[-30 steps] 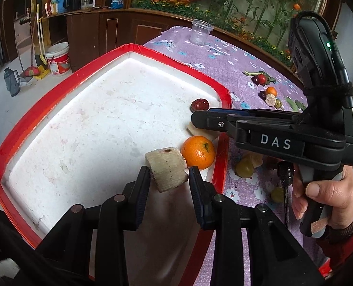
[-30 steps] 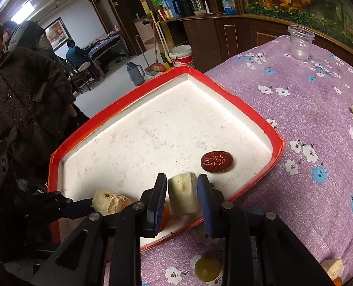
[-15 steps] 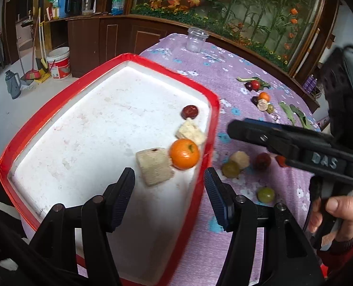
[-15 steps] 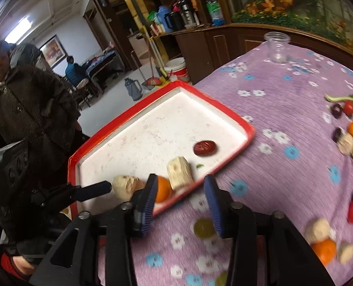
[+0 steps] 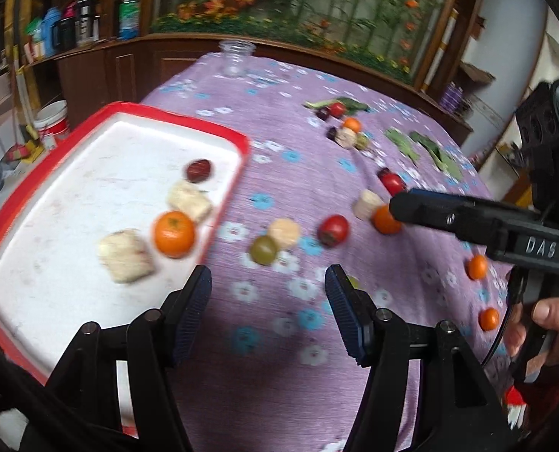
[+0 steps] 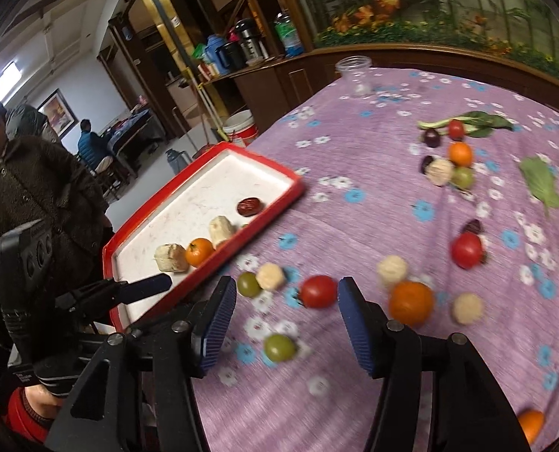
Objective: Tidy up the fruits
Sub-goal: 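Withdraw both open grippers from the tray back over the tablecloth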
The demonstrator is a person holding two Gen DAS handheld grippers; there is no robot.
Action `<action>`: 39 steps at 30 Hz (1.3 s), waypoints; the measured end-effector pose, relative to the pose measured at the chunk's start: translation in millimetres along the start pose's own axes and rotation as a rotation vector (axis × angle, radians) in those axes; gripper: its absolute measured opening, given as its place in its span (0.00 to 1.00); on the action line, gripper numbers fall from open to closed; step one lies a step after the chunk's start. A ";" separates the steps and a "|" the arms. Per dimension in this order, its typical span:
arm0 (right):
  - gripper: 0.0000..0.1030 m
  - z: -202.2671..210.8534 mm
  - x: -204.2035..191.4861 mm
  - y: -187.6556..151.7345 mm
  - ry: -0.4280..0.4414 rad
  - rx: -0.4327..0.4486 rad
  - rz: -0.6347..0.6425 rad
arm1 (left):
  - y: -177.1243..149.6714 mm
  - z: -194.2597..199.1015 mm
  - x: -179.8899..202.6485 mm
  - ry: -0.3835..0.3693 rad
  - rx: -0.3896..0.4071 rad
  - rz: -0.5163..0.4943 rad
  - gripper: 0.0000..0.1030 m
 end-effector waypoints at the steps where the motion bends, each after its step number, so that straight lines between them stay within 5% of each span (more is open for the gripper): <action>1: 0.56 4.4 5.5 -2.3 -0.005 0.003 -0.006 | -1.0 -1.9 6.3 -0.003 -0.006 -0.014 0.60; 20: 0.55 15.0 79.1 -33.4 -0.101 -0.008 -0.083 | -15.7 -36.1 54.0 -0.035 -0.062 -0.125 0.59; 29: 0.55 -0.7 72.3 -30.8 -0.119 -0.041 -0.009 | -20.5 -47.6 60.9 -0.060 -0.084 -0.139 0.39; 39: 0.53 -39.0 74.4 -16.8 -0.207 -0.093 0.054 | -24.4 -55.9 66.8 -0.059 -0.103 -0.146 0.34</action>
Point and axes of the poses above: each gripper's, at about its wrist camera, not at the fingertips, and z roughly against the way its jaws point, x to its right, y to its top, the point moved 10 cm from there along -z, roughly the way its jaws point, and after that the axes turned 8 degrees about -x, right-handed, at the moved point
